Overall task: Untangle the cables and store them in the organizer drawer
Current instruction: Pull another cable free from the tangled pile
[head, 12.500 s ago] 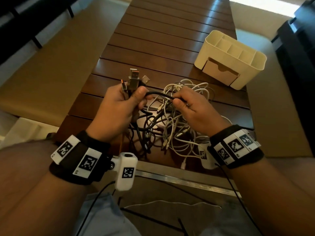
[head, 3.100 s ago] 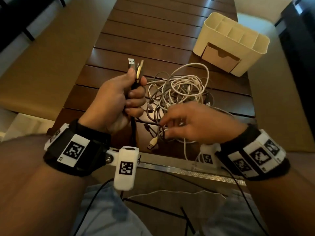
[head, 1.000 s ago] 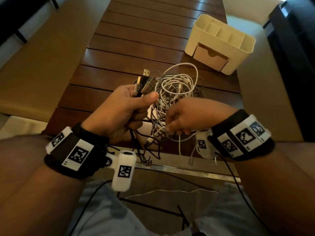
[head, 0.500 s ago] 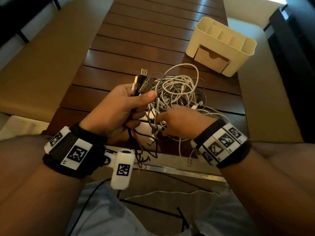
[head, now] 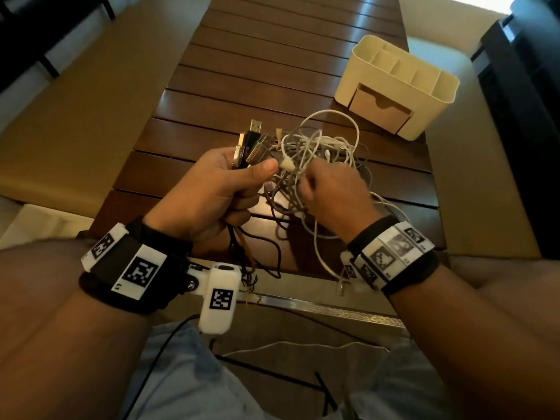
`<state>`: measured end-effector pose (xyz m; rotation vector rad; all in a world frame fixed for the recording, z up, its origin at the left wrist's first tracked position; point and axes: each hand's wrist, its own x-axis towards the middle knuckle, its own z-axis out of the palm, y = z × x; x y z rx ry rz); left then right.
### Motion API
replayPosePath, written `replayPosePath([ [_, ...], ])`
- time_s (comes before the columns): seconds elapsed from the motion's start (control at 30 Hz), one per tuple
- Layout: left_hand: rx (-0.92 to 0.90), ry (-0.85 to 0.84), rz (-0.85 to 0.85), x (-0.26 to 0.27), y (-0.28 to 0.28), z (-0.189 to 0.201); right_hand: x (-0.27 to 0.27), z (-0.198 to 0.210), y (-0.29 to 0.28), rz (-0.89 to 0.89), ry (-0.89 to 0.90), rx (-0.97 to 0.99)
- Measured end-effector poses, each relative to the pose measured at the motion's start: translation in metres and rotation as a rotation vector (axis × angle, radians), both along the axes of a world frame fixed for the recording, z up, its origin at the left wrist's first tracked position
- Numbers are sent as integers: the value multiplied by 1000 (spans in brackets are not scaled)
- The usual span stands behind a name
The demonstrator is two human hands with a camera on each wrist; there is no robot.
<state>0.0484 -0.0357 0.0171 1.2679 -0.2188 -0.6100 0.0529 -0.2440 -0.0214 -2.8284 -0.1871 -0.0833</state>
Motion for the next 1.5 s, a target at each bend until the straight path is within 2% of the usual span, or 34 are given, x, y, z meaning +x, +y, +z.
replayPosePath([
  [0.13, 0, -3, 9, 2, 1, -1, 3, 30, -14, -194, -106, 433],
  [0.23, 8, -12, 9, 3, 1, -1, 2, 47, -22, -202, -70, 582],
  [0.43, 12, -22, 4, 3, -1, -2, 0, 57, -33, -15, 90, 301],
  [0.6, 20, -28, -12, -1, -5, -2, -5, 71, -30, 41, 358, 245],
  [0.67, 39, -35, -47, -4, -8, -1, -6, 73, -27, 73, 394, 282],
  [0.83, 169, -110, -233, -18, -24, -2, -5, 67, -20, 50, 265, 312],
  [0.97, 332, -270, -414, -29, -41, -8, 0, 58, -17, 12, 145, 322],
  [1.07, 419, -307, -471, -33, -50, -14, 2, 55, -17, -3, 142, 387],
  [1.3, 638, -385, -390, -17, -38, -20, 3, 47, -23, 67, 194, 444],
  [1.43, 811, -405, -285, -4, -21, -25, 2, 45, -25, 54, 195, 497],
  [1.5, 841, -405, -184, 0, -17, -26, 1, 48, -25, 46, 166, 515],
])
